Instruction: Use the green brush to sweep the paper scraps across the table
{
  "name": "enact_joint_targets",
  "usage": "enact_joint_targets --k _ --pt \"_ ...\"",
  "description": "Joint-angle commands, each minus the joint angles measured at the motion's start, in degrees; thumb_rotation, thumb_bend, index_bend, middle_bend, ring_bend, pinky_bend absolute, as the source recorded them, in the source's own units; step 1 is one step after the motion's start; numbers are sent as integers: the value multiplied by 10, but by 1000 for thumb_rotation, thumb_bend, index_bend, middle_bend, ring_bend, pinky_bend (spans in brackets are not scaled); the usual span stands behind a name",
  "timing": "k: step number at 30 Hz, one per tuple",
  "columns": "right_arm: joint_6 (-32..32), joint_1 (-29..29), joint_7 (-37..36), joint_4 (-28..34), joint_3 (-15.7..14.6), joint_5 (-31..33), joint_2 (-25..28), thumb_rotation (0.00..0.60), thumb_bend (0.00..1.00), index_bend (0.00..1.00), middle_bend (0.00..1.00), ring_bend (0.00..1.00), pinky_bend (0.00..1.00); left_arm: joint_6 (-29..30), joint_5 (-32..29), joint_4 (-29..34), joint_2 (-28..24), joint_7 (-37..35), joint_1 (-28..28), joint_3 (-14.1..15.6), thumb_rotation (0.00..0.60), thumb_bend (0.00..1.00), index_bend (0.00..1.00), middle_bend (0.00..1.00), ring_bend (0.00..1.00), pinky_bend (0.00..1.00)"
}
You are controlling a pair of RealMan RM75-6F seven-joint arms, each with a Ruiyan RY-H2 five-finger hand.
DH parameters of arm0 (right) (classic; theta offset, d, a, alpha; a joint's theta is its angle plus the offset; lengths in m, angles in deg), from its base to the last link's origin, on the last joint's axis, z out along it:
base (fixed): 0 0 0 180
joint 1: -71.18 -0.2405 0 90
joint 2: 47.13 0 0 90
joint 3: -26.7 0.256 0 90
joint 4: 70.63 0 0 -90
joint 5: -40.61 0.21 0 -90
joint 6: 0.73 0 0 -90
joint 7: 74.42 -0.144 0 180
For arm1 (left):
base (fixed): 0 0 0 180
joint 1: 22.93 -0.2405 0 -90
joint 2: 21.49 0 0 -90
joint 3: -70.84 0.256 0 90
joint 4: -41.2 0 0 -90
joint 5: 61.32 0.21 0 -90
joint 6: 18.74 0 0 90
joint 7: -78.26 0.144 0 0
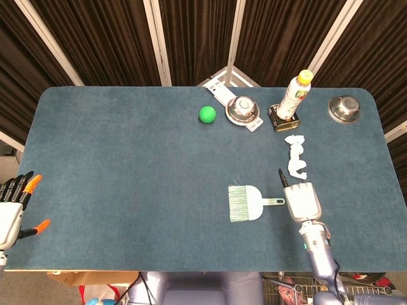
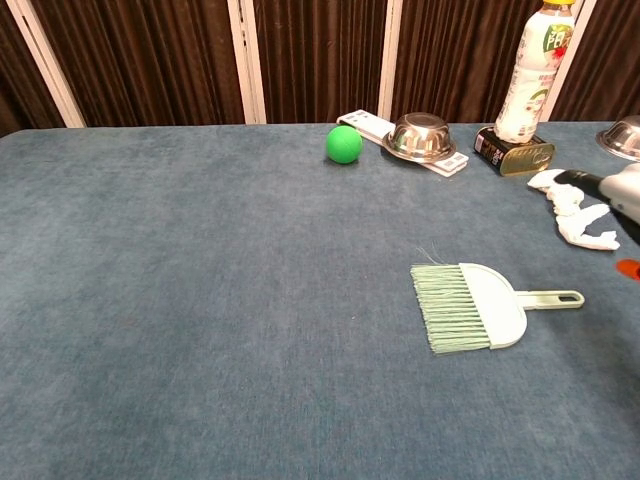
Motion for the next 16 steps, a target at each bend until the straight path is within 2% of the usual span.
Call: enact_joint_targets --k 1,4,6,8,10,16 --pt "16 19 -26 13 -11 -21 30 600 335 0 461 417 456 1 1 0 0 0 0 0 600 0 0 0 0 0" --pt "32 41 -87 18 -26 -65 63 600 335 0 277 210 246 3 2 -2 0 1 -1 0 600 0 0 0 0 0" --pt "46 59 -144 15 -40 -103 86 600 335 0 95 58 115 4 3 -3 0 3 -1 0 600 0 0 0 0 0" --pt "62 80 -203 12 -52 -133 108 600 334 0 11 3 37 5 4 -5 1 7 -1 0 600 0 0 0 0 0" --pt "81 107 -281 14 -64 -159 134 600 331 0 0 0 3 6 4 -9 2 18 -1 0 600 0 0 0 0 0" --pt "134 157 -442 1 -77 -219 173 600 320 0 0 0 0 11 0 -15 8 41 -2 -5 600 0 0 0 0 0"
